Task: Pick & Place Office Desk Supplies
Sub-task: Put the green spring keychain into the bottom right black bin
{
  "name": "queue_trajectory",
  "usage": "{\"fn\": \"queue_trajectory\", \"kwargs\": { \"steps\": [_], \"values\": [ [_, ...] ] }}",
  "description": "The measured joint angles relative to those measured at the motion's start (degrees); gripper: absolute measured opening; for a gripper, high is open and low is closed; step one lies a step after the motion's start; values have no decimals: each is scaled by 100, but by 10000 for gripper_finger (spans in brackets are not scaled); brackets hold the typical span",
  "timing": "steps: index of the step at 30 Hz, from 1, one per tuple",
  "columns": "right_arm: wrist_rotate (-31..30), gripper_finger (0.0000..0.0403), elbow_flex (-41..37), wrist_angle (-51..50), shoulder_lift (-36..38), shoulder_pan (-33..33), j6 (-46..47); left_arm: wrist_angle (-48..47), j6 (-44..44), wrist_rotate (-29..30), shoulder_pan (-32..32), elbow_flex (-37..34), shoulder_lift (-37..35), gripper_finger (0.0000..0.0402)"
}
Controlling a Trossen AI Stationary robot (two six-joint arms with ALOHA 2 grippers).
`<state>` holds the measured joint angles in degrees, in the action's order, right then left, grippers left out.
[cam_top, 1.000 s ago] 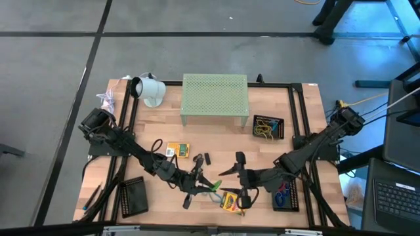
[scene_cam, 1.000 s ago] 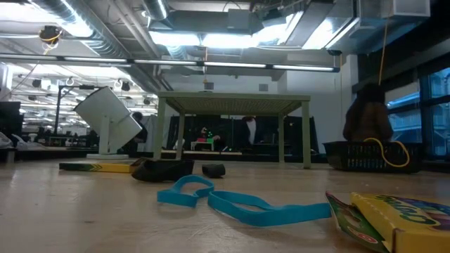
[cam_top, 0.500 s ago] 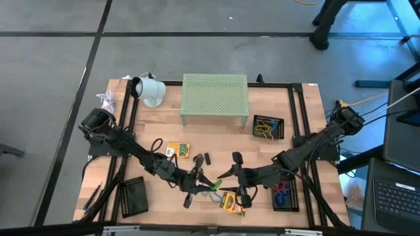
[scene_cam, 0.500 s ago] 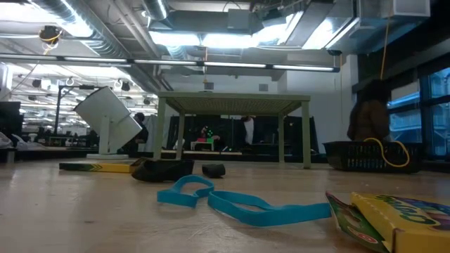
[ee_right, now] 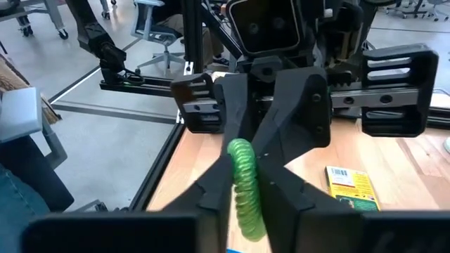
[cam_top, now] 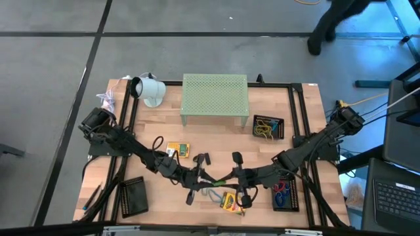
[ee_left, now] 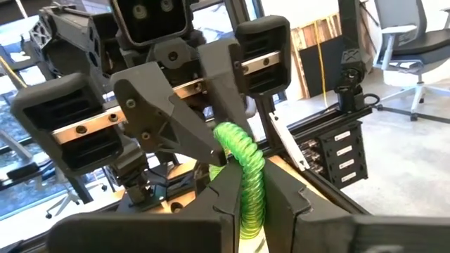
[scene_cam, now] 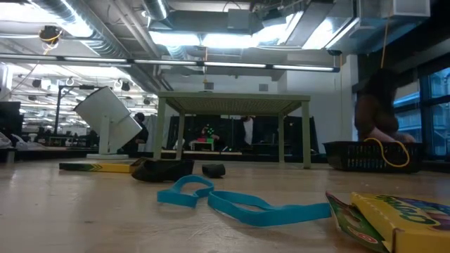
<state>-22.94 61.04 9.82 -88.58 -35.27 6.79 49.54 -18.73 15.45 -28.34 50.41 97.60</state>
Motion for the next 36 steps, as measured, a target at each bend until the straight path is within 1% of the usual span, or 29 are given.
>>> {"fn": "queue_trajectory", "kwargs": {
  "steps": [3, 5, 9, 16, 18, 22, 23, 25, 27, 30, 36],
  "values": [
    [0, 30, 0, -2, 2, 0, -19, 0, -1, -10, 0, 0, 0, 36],
    [-12, 14, -1, -2, 4, 0, -22, 0, -1, 17, -2, 0, 0, 45],
    [-20, 14, -2, -7, 7, 0, -17, -4, -1, 28, -2, 0, 0, 78],
    [-42, 18, -2, -51, 14, 2, 167, -39, -1, 19, -17, 0, 0, 160],
    [-87, 18, -2, -168, 22, 3, 382, -98, 1, 198, -24, 0, 0, 178],
    [-96, 20, -2, -786, 27, -14, 1231, -660, 198, 825, -24, 0, 0, 198],
    [29, 21, -2, -995, 15, -40, 1529, -827, 293, 1034, -11, 0, 0, 200],
    [302, 21, -13, -1410, 4, -98, 2119, -1180, 546, 1237, 26, 2, -7, 202],
    [513, 21, -13, -1656, 4, -151, 2681, -1494, 817, 1307, 4, 2, -5, 202],
    [676, 22, -13, -1988, 4, -187, 3430, -1682, 1027, 1382, -11, 2, -7, 200],
    [1375, 22, -11, -2618, 4, -378, 4926, -1820, 1054, 1387, -12, 0, -4, 199]
  ]
}}
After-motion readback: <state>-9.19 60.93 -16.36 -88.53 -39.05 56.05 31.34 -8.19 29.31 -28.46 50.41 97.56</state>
